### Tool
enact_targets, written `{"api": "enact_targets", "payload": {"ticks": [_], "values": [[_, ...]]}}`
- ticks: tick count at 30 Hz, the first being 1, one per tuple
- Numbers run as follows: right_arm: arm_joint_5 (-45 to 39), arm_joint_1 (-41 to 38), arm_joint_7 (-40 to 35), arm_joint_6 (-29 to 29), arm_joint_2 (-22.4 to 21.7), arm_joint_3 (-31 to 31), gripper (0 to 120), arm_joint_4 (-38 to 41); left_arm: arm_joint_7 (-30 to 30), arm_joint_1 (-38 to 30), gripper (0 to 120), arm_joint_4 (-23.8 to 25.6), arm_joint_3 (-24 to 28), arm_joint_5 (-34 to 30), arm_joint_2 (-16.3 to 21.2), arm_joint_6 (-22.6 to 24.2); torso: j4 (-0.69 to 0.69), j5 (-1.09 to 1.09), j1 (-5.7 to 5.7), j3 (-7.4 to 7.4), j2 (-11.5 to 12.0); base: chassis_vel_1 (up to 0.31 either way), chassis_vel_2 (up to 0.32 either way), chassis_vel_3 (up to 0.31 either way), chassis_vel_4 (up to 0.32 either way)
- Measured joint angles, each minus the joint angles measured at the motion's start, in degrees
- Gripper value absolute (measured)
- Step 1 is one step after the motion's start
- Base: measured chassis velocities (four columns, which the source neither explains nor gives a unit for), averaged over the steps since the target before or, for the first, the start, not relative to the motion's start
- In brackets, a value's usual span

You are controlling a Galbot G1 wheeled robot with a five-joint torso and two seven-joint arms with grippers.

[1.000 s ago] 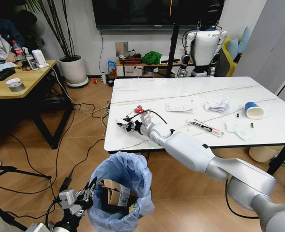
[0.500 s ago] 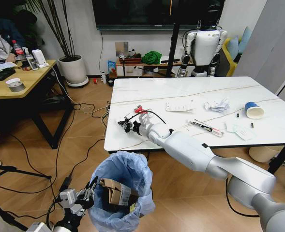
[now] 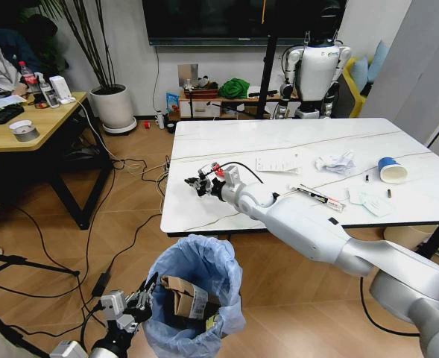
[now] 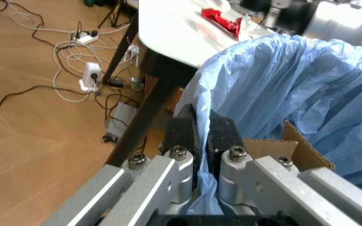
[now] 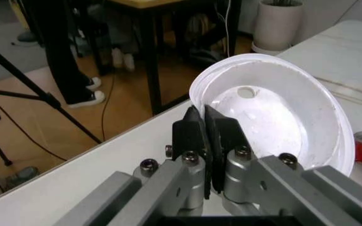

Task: Pick up the trash bin and place the trash from the table into it.

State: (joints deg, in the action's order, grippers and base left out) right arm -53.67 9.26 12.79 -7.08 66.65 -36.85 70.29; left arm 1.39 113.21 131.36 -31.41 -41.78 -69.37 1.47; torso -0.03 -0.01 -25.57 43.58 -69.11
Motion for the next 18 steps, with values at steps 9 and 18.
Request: {"api": "enact_targets", "payload": {"ticks": [9, 18], "values": [[-5.4, 2.2, -1.5, -0.9, -12.6, 3.6, 0, 22.3, -0.3, -0.8, 0, -0.8, 1.2, 0.5, -0.4, 0.1, 0.04, 0.00, 0.02, -0.02, 0.0, 0.000, 0.000, 0.000, 0.000], [-9.9, 4.4, -2.6, -0.8, -18.0, 4.8, 0, 40.0, -0.7, -1.1, 0, -1.1, 1.3, 0.6, -1.4, 0.4, 0.02, 0.01, 0.02, -0.02, 0.0, 0.000, 0.000, 0.000, 0.000]]}}
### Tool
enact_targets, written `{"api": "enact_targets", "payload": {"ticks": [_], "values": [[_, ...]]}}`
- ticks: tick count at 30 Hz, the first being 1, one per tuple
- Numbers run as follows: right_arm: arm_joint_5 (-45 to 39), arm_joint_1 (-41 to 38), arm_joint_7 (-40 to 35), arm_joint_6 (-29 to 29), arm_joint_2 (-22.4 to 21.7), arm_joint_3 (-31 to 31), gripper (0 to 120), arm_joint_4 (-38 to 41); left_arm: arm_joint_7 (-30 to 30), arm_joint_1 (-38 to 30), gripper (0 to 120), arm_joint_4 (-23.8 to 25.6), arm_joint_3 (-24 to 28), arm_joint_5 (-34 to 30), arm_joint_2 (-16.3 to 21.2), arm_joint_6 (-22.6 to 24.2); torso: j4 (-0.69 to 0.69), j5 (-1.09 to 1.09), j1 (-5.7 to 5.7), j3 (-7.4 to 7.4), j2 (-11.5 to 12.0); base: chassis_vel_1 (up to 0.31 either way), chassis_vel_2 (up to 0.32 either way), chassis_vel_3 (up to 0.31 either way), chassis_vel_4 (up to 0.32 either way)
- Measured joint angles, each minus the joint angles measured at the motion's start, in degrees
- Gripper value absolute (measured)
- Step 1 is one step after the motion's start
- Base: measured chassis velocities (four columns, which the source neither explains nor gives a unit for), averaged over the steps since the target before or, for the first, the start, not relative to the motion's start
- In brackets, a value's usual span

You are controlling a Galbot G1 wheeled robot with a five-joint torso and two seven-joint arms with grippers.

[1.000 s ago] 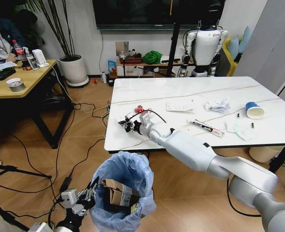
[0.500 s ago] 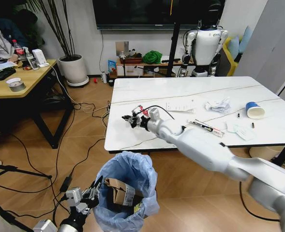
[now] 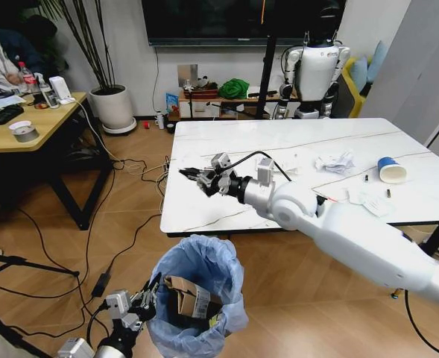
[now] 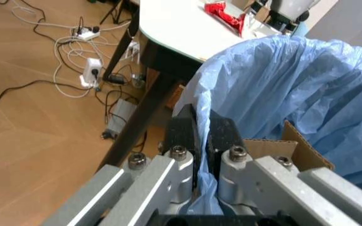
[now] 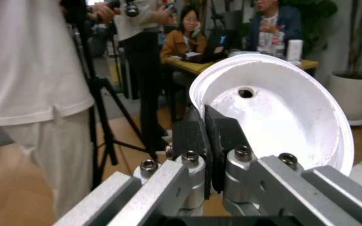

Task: Pick up the trash bin and place the trash from the table into it.

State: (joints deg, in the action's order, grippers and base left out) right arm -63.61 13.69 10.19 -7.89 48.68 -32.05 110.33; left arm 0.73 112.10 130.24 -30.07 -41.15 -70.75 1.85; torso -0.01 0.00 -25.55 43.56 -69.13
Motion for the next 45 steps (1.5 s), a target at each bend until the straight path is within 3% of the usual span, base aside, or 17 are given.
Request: {"api": "enact_targets", "payload": {"ticks": [16, 22, 29, 45], "values": [[5.8, 14.1, 3.8, 3.2, -7.0, 0.2, 0, 6.7, 0.4, 0.4, 0, 1.1, -0.5, 0.4, -1.8, 0.3, 0.00, -0.02, 0.00, 0.01, 0.0, 0.000, 0.000, 0.000, 0.000], [7.7, 20.2, 4.4, 3.8, -12.6, 3.3, 0, 10.7, 0.4, 0.5, 0, 1.7, -1.1, 0.3, -1.8, 0.4, 0.01, -0.02, 0.00, 0.01, 0.0, 0.000, 0.000, 0.000, 0.000], [9.2, 25.5, 5.0, 4.0, -15.6, 7.1, 0, 14.3, 0.3, 0.4, 0, 1.7, -0.9, 0.5, -2.3, 0.5, 0.00, -0.01, -0.01, 0.01, 0.0, 0.000, 0.000, 0.000, 0.000], [14.1, 32.6, 6.2, 5.1, -16.4, 10.3, 0, 13.8, 0.3, 0.3, 0, 2.0, -0.7, 0.8, -3.2, 0.9, 0.00, 0.00, -0.01, 0.01, 0.0, 0.000, 0.000, 0.000, 0.000]]}}
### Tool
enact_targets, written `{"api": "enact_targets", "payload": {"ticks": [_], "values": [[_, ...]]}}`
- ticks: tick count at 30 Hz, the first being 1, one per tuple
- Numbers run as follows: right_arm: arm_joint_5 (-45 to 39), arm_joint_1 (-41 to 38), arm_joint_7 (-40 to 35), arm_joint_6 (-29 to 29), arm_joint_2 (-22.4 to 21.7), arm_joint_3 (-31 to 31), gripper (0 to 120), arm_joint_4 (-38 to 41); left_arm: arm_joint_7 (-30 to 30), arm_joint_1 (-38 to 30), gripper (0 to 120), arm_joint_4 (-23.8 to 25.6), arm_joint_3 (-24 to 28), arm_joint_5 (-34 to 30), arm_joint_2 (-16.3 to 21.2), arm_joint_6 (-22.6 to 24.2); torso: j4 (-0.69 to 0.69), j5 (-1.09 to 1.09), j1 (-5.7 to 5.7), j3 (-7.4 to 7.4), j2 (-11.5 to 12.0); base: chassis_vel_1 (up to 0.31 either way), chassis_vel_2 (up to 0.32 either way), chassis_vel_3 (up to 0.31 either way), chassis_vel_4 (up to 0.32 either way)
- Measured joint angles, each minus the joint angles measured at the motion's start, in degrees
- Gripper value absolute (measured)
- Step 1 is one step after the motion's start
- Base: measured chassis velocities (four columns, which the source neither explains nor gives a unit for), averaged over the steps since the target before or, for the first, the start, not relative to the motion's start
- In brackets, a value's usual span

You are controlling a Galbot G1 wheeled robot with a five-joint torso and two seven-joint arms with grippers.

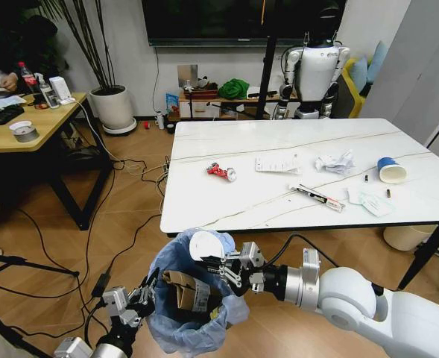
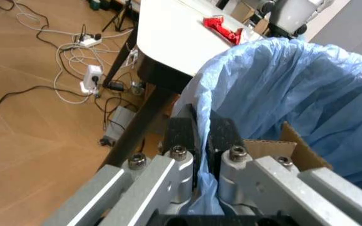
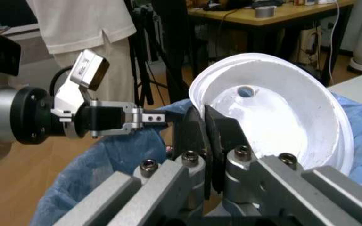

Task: Pick up the trash bin and place the trash from the table into it.

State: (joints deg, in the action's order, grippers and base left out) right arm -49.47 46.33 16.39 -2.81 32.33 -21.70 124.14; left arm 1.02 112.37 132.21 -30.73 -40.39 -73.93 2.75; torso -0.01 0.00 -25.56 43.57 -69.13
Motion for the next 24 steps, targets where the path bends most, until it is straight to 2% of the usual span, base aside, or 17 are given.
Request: {"api": "enact_targets", "payload": {"ticks": [4, 7, 12, 14, 18, 20, 22, 23, 24], "values": [[0.8, 1.3, 0.1, 0.6, -0.4, 0.7, 0, -0.1, 0.0, 0.0, 0, 0.0, 0.0, 0.1, -0.1, 0.0, 0.00, 0.01, 0.00, 0.00, 0.0, 0.000, 0.000, 0.000, 0.000], [1.3, 1.9, 0.2, 0.9, -0.6, 1.2, 5, -0.1, 0.0, 0.0, 0, 0.1, 0.1, 0.1, -0.1, 0.0, 0.00, 0.01, 0.00, 0.00, 0.0, 0.000, 0.000, 0.000, 0.000], [1.7, 3.6, 0.3, 1.1, -1.3, 2.7, 27, 0.3, 0.0, 0.1, 0, 0.2, 0.1, 0.4, -0.2, 0.0, 0.00, 0.00, 0.00, 0.00, 0.0, 0.000, 0.000, 0.000, 0.000], [1.8, 3.9, 0.4, 1.1, -1.5, 3.0, 30, 0.4, 0.1, 0.1, 0, 0.2, 0.2, 0.4, -0.3, 0.0, 0.00, 0.00, 0.00, 0.00, 0.0, 0.000, 0.000, 0.000, 0.000], [1.9, 4.7, 0.6, 1.2, -1.8, 3.8, 45, 0.6, 0.1, 0.1, 0, 0.2, 0.3, 0.7, -0.4, 0.0, 0.00, 0.00, 0.00, 0.00, 0.0, 0.000, 0.000, 0.000, 0.000], [2.0, 5.1, 0.7, 1.3, -2.0, 4.2, 57, 0.8, 0.1, 0.1, 0, 0.2, 0.4, 0.8, -0.6, 0.0, 0.00, 0.00, 0.00, 0.00, 0.0, 0.000, 0.000, 0.000, 0.000], [2.0, 5.3, 0.7, 1.3, -2.1, 4.4, 57, 0.9, 0.1, 0.1, 0, 0.2, 0.5, 0.9, -0.6, 0.0, 0.00, 0.01, 0.00, 0.00, 0.0, 0.000, 0.000, 0.000, 0.000], [2.0, 5.5, 0.8, 1.3, -2.2, 4.6, 64, 0.9, 0.1, 0.1, 0, 0.2, 0.5, 1.0, -0.7, 0.0, 0.00, -0.01, 0.00, 0.00, 0.0, 0.000, 0.000, 0.000, 0.000], [2.0, 5.8, 0.9, 1.3, -2.4, 4.9, 66, 1.0, 0.2, 0.1, 0, 0.2, 0.6, 1.0, -0.8, 0.0, 0.00, 0.00, 0.00, 0.00, 0.0, 0.000, 0.000, 0.000, 0.000]]}}
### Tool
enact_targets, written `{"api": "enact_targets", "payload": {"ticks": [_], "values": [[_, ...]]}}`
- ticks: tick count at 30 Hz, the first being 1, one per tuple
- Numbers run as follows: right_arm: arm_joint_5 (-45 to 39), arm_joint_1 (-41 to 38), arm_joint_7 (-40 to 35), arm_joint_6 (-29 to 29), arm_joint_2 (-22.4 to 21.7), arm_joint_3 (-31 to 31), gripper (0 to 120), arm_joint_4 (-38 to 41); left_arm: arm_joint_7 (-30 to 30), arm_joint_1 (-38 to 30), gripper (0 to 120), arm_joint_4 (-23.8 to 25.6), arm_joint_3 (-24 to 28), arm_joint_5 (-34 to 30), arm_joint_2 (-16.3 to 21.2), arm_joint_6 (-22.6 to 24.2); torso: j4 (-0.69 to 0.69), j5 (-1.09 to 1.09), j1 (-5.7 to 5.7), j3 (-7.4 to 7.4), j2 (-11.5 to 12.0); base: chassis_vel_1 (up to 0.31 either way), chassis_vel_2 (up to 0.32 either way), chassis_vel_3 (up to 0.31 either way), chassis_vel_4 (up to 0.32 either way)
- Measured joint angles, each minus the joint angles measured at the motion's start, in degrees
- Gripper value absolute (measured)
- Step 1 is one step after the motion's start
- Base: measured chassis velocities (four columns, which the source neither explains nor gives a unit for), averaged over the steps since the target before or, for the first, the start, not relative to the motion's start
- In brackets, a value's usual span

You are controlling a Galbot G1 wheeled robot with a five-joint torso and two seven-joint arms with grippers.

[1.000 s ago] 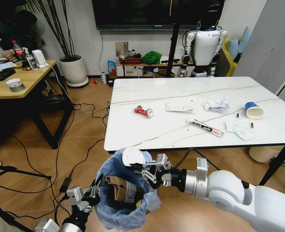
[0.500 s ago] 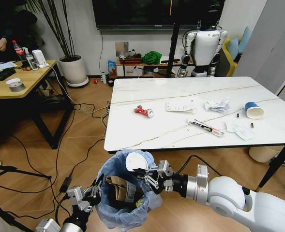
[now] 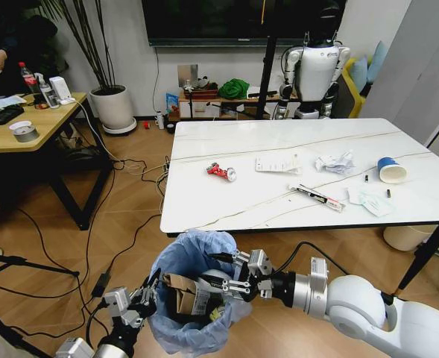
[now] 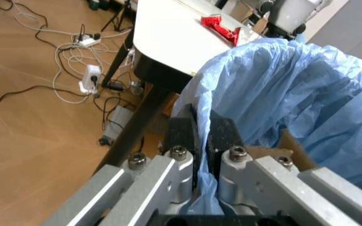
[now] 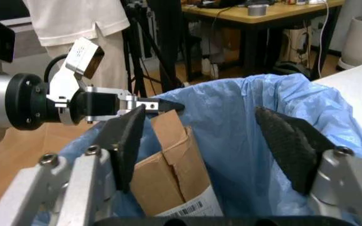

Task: Pick up the trash bin and place the trash from the table into it.

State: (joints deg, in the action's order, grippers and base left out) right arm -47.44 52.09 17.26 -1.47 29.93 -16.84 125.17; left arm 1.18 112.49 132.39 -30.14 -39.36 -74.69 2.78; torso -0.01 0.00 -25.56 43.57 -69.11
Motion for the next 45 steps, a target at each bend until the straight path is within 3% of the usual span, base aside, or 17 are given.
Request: {"api": "enact_targets", "payload": {"ticks": [13, 18, 20, 23, 28, 33, 37, 45], "values": [[-3.0, 1.8, 0.0, 0.2, -1.6, 6.5, 73, 3.3, 0.1, 0.7, 0, -0.7, 0.0, 1.4, -0.1, 0.1, 0.00, 0.00, 0.00, 0.00, 0.0, 0.000, 0.000, 0.000, 0.000], [-7.8, 3.4, -0.3, 0.7, -2.0, 15.1, 91, 2.3, 0.1, 0.7, 0, -0.9, 0.0, 1.2, 1.0, 0.1, 0.00, 0.02, 0.00, 0.00, 0.0, 0.000, 0.000, 0.000, 0.000], [-8.7, 3.5, -0.7, 0.7, -1.6, 16.2, 93, 1.8, 0.1, 0.7, 0, -0.9, 0.0, 1.0, 1.1, 0.1, 0.00, 0.02, 0.00, 0.00, 0.0, 0.000, 0.000, 0.000, 0.000], [-10.2, 1.6, -4.7, 1.0, 2.2, 18.2, 100, -3.1, 0.1, 0.9, 0, -0.9, -0.2, 0.5, 1.9, 0.2, 0.02, 0.00, 0.00, 0.00, 0.0, 0.000, 0.000, 0.000, 0.000], [-6.6, -6.1, -6.6, 2.6, 9.2, 14.6, 100, -14.3, 0.1, 1.2, 0, -1.0, -0.3, 0.4, 2.0, 0.3, 0.00, -0.02, 0.00, 0.01, 0.0, 0.000, 0.000, 0.000, 0.000], [-5.5, -15.3, -6.7, 1.7, 17.2, 9.5, 100, -25.3, 0.1, 1.2, 0, -0.8, -0.4, 0.4, 1.2, 0.3, -0.01, 0.01, 0.00, 0.01, 0.0, 0.000, 0.000, 0.000, 0.000], [-4.5, -18.6, -6.8, 1.3, 20.5, 6.5, 100, -31.8, 0.1, 1.2, 0, -0.8, -0.5, 0.3, 0.9, 0.4, -0.01, 0.01, 0.00, 0.01, 0.0, 0.000, 0.000, 0.000, 0.000], [-1.8, -27.8, -2.2, 0.7, 29.2, 0.5, 100, -52.6, 0.1, 1.4, 0, -0.2, -1.2, -0.2, 0.6, 0.5, 0.00, 0.02, 0.00, 0.01, 0.0, 0.000, 0.000, 0.000, 0.000]]}}
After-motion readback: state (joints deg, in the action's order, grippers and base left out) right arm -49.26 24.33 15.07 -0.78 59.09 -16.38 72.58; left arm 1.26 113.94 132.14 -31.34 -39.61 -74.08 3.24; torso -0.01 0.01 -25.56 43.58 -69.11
